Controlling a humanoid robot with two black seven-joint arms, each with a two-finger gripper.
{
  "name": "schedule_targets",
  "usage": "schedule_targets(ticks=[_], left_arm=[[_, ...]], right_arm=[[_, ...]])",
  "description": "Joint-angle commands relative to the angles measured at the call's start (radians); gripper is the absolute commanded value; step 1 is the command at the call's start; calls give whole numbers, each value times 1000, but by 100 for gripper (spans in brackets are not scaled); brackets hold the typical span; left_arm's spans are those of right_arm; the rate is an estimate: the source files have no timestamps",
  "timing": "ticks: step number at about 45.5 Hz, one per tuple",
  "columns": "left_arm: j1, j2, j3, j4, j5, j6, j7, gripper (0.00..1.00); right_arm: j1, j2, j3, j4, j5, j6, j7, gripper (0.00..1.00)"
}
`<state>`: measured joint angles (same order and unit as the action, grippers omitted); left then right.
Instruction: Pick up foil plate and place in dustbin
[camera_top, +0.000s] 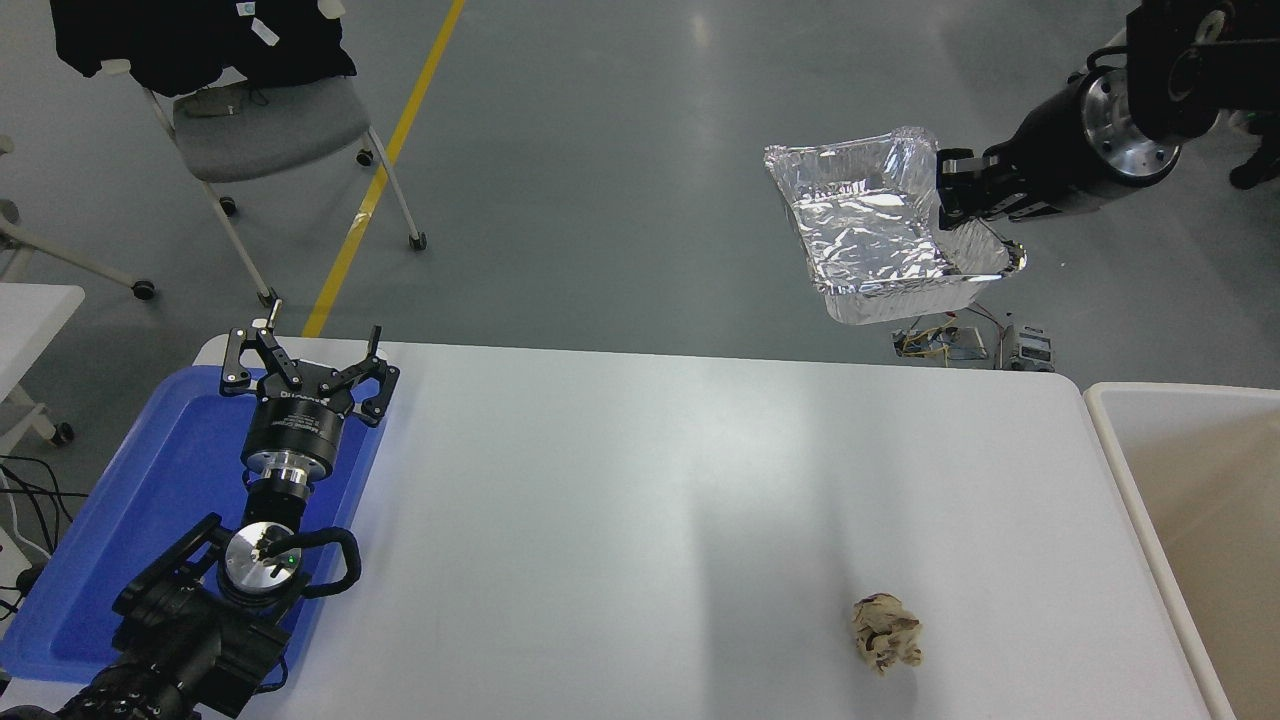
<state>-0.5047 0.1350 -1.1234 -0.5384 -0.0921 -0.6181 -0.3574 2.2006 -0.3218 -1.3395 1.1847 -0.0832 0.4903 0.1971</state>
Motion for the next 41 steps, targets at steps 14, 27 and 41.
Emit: schedule_targets(ticks=[14,27,41], left_arm=[[0,0,1,0,0,0,0,100],[0,0,1,0,0,0,0,100],[0,0,1,0,0,0,0,100]], right_arm=[[-237,-324,5,-195,-193,-1,5,0],[-551,-485,49,-493,-207,-10,10,0],[-1018,-525,312,-864,-207,-19,8,0]])
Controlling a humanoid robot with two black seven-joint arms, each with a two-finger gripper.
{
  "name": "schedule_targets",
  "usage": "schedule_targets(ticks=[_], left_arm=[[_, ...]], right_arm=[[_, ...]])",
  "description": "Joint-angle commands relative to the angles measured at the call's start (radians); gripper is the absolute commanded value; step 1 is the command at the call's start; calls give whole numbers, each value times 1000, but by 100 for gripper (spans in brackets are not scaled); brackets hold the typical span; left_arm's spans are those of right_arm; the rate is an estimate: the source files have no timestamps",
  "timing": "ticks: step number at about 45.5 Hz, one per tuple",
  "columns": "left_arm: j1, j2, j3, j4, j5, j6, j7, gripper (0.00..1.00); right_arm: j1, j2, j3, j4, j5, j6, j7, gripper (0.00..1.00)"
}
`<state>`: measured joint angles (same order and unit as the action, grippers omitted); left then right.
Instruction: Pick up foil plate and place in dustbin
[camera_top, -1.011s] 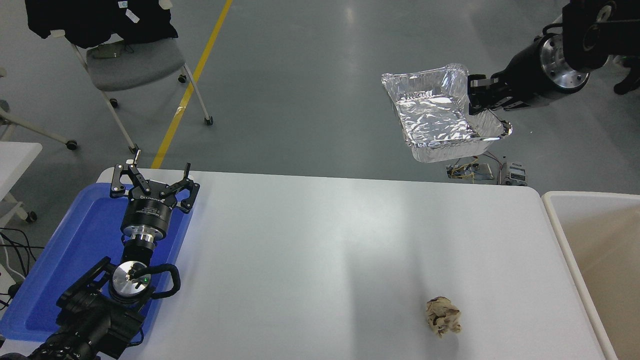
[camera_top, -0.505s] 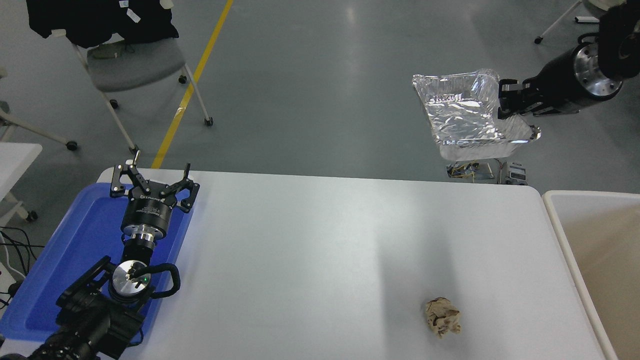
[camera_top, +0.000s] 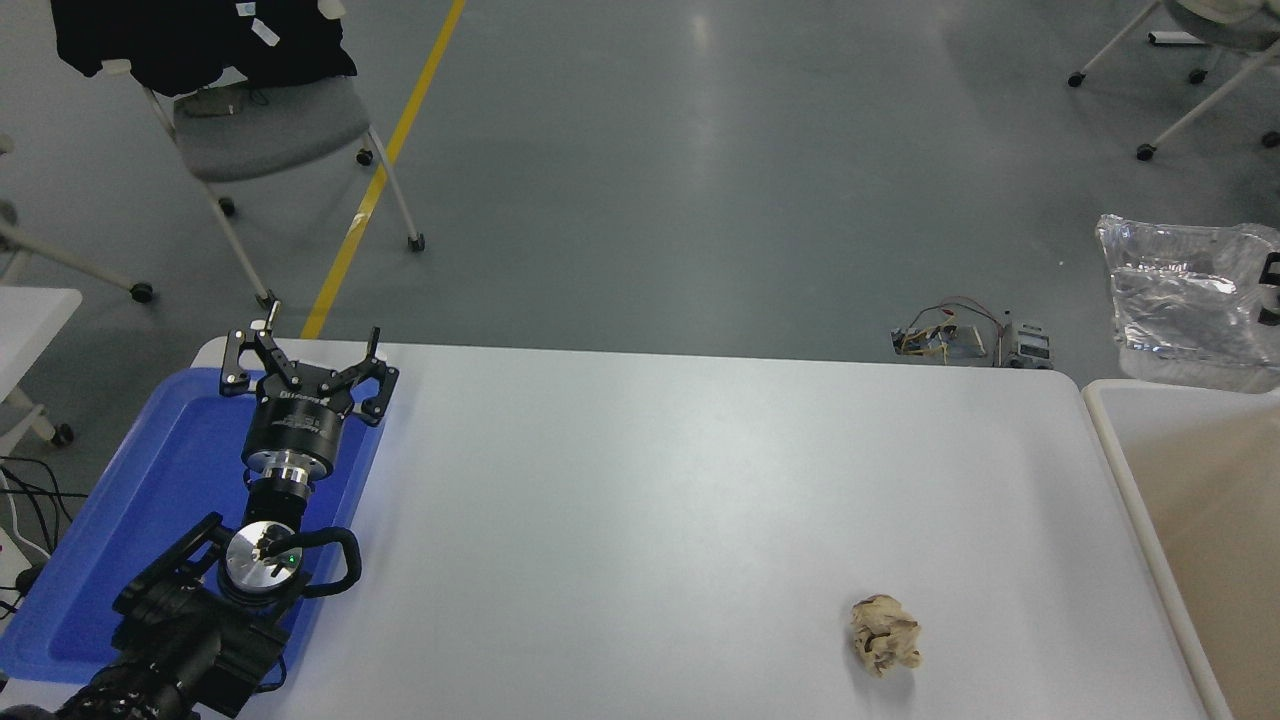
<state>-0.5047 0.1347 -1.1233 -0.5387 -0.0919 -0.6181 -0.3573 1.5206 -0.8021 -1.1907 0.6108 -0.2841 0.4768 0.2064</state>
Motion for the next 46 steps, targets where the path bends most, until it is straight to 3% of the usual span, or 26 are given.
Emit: schedule_targets(ticks=[1,14,32,46], left_arm=[[0,0,0,0,0,0,0,100],[0,0,0,0,0,0,0,100],[0,0,-1,0,0,0,0,100],[0,0,-1,0,0,0,0,100]], right_arm=[[-365,-40,180,-316,-4,-6,-1,0],[-691,29,398,-494,-3,-101,-1,0],[-916,119,545,-505,13,-354,-7,0],[-968,173,586,-505,13,-394,-9,0]])
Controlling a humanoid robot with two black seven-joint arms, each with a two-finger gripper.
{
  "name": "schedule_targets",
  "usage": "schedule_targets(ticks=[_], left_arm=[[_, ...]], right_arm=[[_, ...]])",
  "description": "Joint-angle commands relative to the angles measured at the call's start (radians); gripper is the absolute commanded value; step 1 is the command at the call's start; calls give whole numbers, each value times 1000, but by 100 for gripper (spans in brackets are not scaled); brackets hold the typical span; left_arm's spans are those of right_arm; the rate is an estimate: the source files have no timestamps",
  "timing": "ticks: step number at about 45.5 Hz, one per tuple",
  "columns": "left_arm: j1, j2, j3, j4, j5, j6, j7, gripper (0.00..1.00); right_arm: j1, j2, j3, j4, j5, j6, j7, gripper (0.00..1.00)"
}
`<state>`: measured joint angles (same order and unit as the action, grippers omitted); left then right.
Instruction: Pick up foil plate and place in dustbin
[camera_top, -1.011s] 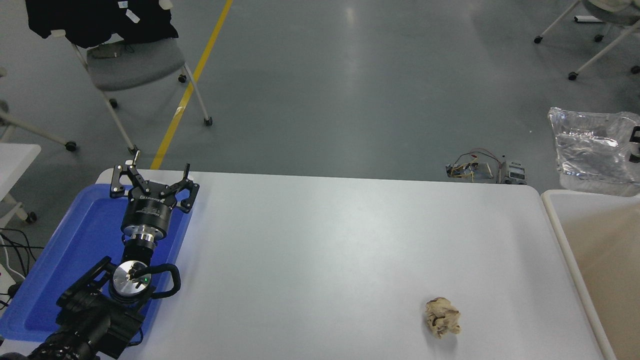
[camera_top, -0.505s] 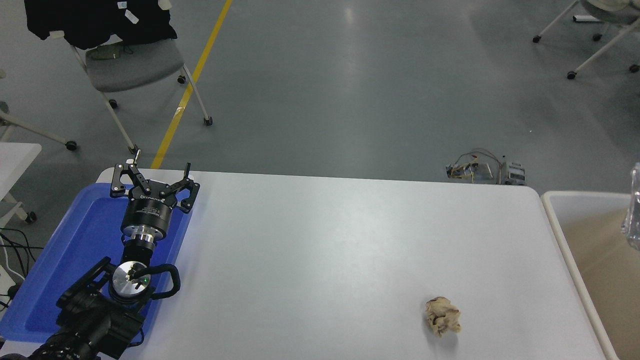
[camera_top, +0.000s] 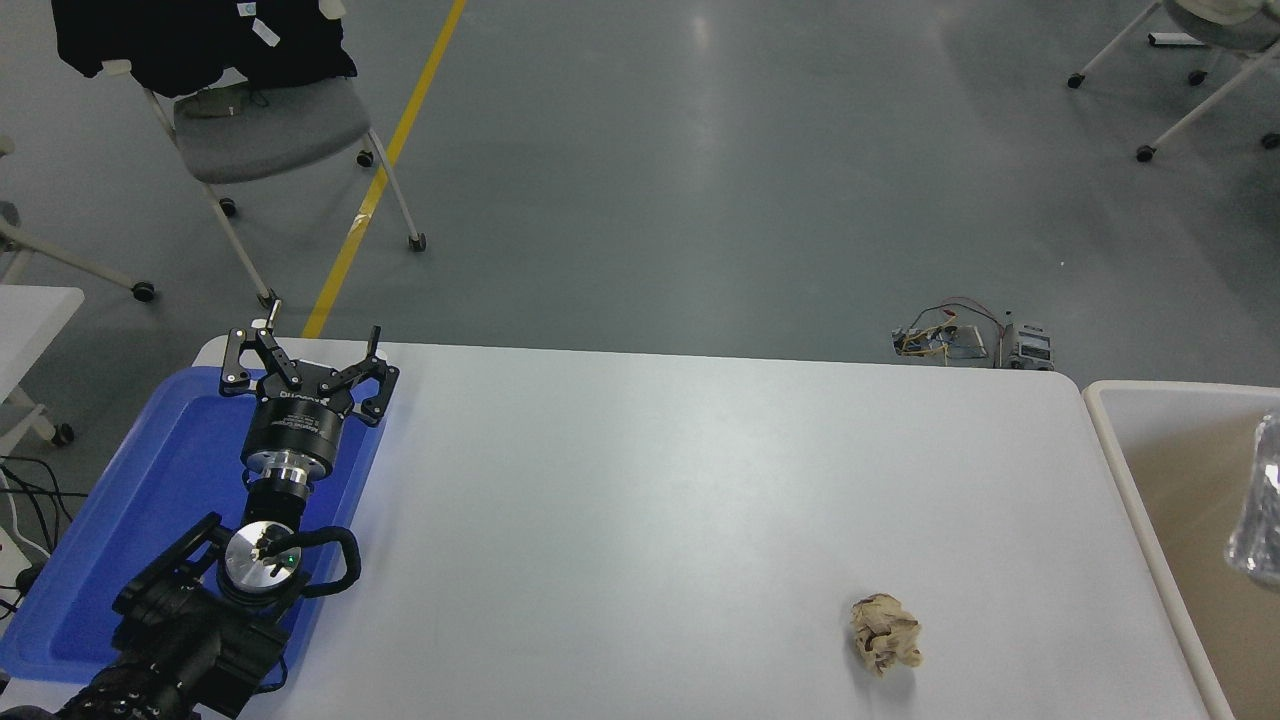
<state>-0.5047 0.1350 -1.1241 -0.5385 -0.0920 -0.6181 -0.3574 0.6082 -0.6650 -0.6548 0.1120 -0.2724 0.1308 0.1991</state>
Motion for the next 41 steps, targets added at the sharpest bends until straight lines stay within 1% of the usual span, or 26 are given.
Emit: schedule_targets(ticks=[1,3,5,7,9,12,16,19,20,22,24,27,34,41], left_arm=[[0,0,0,0,0,0,0,100],[0,0,0,0,0,0,0,100],[0,0,0,0,0,0,0,100],[0,0,0,0,0,0,0,100],[0,0,0,0,0,0,0,100],[0,0,0,0,0,0,0,100],[0,0,0,0,0,0,0,100],[0,-2,0,0,0,0,0,100],[0,0,1,0,0,0,0,100],[0,0,0,0,0,0,0,100],[0,0,0,0,0,0,0,100],[0,0,1,0,0,0,0,100],[0,0,1,0,0,0,0,100],[0,0,1,0,0,0,1,100]], right_arm=[[-56,39,53,-8,1,-48,-3,0],[-58,39,55,-8,1,-48,-1,0],[-59,41,55,-8,1,-49,-3,2],[-58,41,55,-8,1,-49,-1,6],[-58,41,55,-8,1,-53,-1,14],[-56,39,55,-9,1,-66,-1,33],[-54,39,61,-14,1,-103,-1,48],[-51,39,66,-12,2,-125,-1,71],[-51,39,72,-12,2,-128,-1,78],[-51,38,90,-12,2,-129,-1,88],[-54,36,116,-12,2,-129,-1,97],[-54,33,145,-11,2,-128,-1,100],[-27,28,138,-11,1,-125,-1,100],[126,-33,92,37,-14,-109,0,100]])
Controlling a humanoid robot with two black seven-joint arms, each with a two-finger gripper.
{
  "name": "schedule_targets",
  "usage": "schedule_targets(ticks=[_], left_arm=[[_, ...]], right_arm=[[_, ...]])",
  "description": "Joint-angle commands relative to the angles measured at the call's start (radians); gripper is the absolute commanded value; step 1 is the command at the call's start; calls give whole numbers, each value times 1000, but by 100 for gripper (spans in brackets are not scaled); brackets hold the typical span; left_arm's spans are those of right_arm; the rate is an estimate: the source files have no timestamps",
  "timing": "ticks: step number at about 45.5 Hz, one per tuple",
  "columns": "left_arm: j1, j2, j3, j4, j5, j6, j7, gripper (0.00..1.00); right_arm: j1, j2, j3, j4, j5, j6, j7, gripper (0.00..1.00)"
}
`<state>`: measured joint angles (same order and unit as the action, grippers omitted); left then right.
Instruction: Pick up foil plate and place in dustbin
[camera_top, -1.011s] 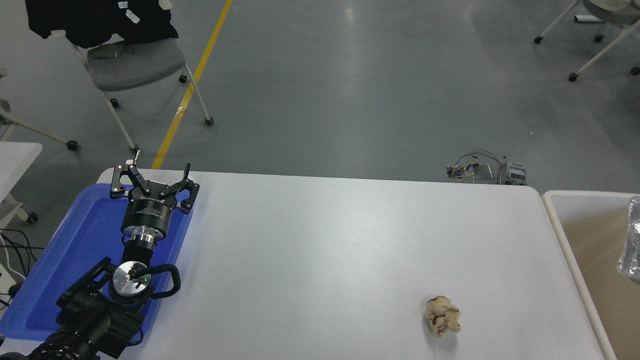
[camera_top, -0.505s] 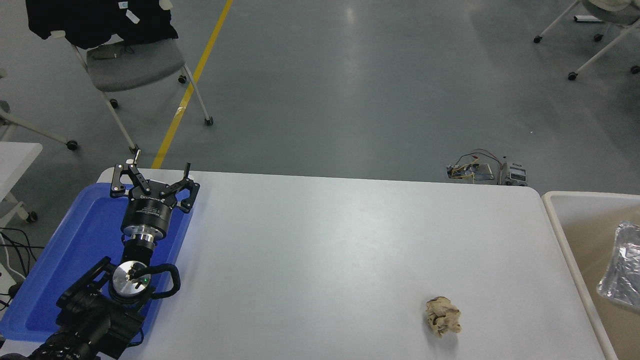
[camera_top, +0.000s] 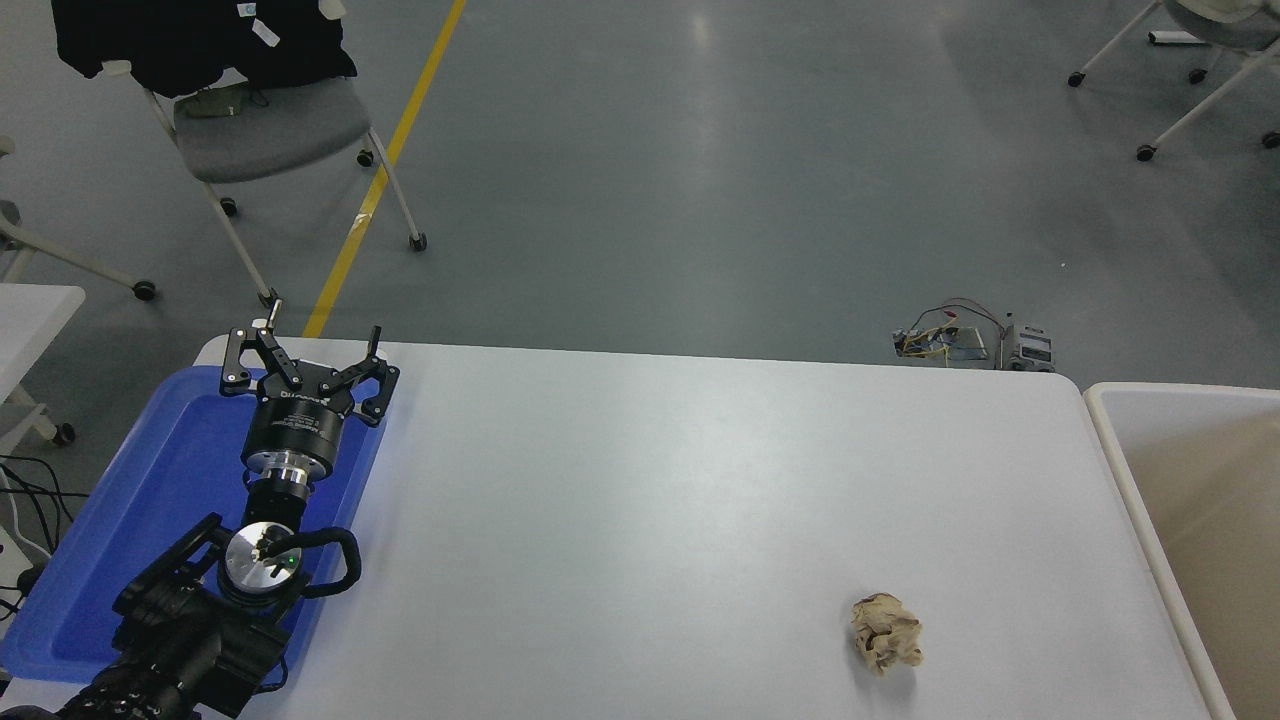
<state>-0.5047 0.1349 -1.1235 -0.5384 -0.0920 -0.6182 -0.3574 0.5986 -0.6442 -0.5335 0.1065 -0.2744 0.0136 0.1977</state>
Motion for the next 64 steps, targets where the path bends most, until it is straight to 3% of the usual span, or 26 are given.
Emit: schedule_targets(ticks=[1,22,30,44,54,64], left_arm=[[0,0,1,0,0,0,2,100],[0,-1,1,0,0,0,0,100],[0,0,1,0,0,0,0,100],[0,0,1,0,0,0,0,100],[0,0,1,0,0,0,0,100],[0,0,1,0,0,0,0,100]], right_arm=[[159,-63,-46,56,-12,8,2,100],[908,-84,-457,515,-14,13,0,100],[1079,-2,-539,639,-14,54,0,100],[1417,156,-686,923,1,299,-3,100],[1581,279,-714,1108,3,374,-4,100],[1673,310,-727,1268,6,457,-6,100]])
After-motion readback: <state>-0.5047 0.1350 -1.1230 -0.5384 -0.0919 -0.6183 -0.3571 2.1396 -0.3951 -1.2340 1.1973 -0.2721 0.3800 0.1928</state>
